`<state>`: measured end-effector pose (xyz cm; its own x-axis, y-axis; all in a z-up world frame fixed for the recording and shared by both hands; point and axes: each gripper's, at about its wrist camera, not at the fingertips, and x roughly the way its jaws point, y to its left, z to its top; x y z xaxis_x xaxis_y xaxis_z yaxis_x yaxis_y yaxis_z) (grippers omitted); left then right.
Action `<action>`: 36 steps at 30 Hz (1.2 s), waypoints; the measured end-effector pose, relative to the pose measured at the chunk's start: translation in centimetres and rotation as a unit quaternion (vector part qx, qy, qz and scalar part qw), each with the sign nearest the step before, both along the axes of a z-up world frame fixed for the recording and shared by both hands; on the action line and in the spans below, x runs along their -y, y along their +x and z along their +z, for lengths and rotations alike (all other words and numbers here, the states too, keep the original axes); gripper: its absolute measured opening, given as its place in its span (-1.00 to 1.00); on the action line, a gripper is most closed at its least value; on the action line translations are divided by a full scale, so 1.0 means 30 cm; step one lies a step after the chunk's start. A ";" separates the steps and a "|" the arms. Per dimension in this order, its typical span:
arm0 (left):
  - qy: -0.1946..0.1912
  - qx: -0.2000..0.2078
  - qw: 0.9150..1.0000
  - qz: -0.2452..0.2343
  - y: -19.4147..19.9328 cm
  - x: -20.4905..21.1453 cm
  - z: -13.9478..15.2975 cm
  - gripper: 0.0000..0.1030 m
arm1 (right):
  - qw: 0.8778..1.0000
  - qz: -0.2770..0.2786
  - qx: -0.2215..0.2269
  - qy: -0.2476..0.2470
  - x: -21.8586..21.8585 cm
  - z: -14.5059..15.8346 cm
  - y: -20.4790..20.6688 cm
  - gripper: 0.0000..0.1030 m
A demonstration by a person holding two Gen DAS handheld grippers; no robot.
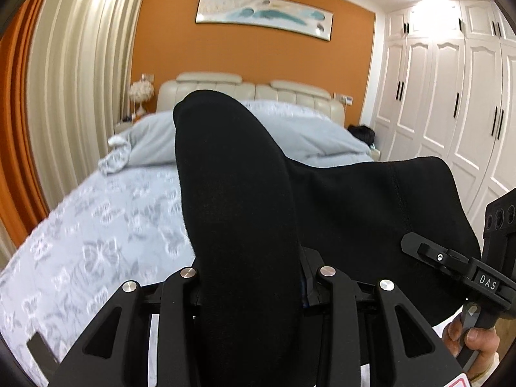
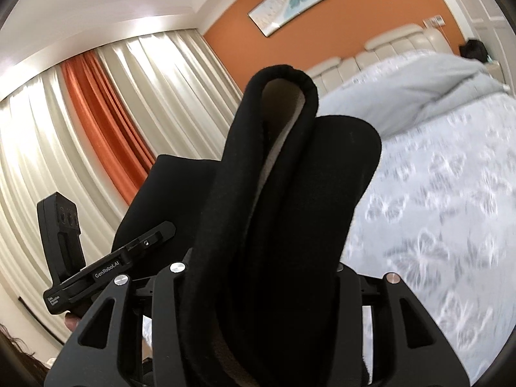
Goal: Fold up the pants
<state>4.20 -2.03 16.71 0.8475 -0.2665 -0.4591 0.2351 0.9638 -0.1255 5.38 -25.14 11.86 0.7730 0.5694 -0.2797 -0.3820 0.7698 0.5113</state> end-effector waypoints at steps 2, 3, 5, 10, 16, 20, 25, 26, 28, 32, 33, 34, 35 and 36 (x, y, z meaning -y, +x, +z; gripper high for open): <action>0.001 0.013 1.000 0.006 0.039 0.001 0.028 -0.36 | 1.000 0.001 0.009 -0.001 -0.007 0.030 0.026 -0.17; 0.004 0.017 1.000 0.009 0.052 0.002 0.034 -0.36 | 1.000 0.000 0.013 -0.004 -0.007 0.032 0.041 -0.17; 0.009 0.021 1.000 0.016 0.103 0.008 0.041 -0.35 | 1.000 -0.004 0.018 -0.007 -0.003 0.043 0.090 -0.17; 0.016 0.020 0.999 0.029 0.223 0.029 0.020 -0.35 | 1.000 -0.011 0.017 -0.007 0.003 0.037 0.202 -0.16; 0.028 0.019 0.999 0.041 0.368 0.055 -0.040 -0.33 | 1.000 -0.022 0.009 -0.005 0.037 -0.017 0.343 -0.16; 0.040 0.010 0.998 0.042 0.452 0.073 -0.097 -0.33 | 1.000 -0.028 -0.008 0.001 0.056 -0.084 0.422 -0.16; 0.050 -0.003 0.998 0.039 0.543 0.101 -0.177 -0.32 | 0.999 -0.035 -0.034 0.009 0.090 -0.185 0.509 -0.16; 0.050 -0.010 0.998 0.039 0.565 0.107 -0.202 -0.32 | 0.999 -0.036 -0.040 0.010 0.097 -0.207 0.524 -0.16; 0.050 -0.021 0.998 0.038 0.598 0.112 -0.241 -0.32 | 0.998 -0.040 -0.051 0.007 0.106 -0.255 0.554 -0.16; 0.054 -0.043 0.997 0.034 0.667 0.128 -0.343 -0.31 | 0.996 -0.043 -0.074 0.007 0.127 -0.350 0.611 -0.16; 0.055 -0.048 0.997 0.034 0.682 0.133 -0.365 -0.31 | 0.996 -0.044 -0.081 0.006 0.133 -0.380 0.627 -0.16; 0.056 -0.053 0.996 0.034 0.697 0.136 -0.393 -0.31 | 0.995 -0.045 -0.086 0.004 0.136 -0.405 0.640 -0.15; 0.053 -0.062 0.996 0.032 0.717 0.139 -0.432 -0.31 | 0.995 -0.046 -0.094 0.003 0.142 -0.440 0.657 -0.15; 0.050 -0.070 0.996 0.030 0.737 0.138 -0.460 -0.31 | 0.994 -0.047 -0.100 0.005 0.147 -0.469 0.670 -0.13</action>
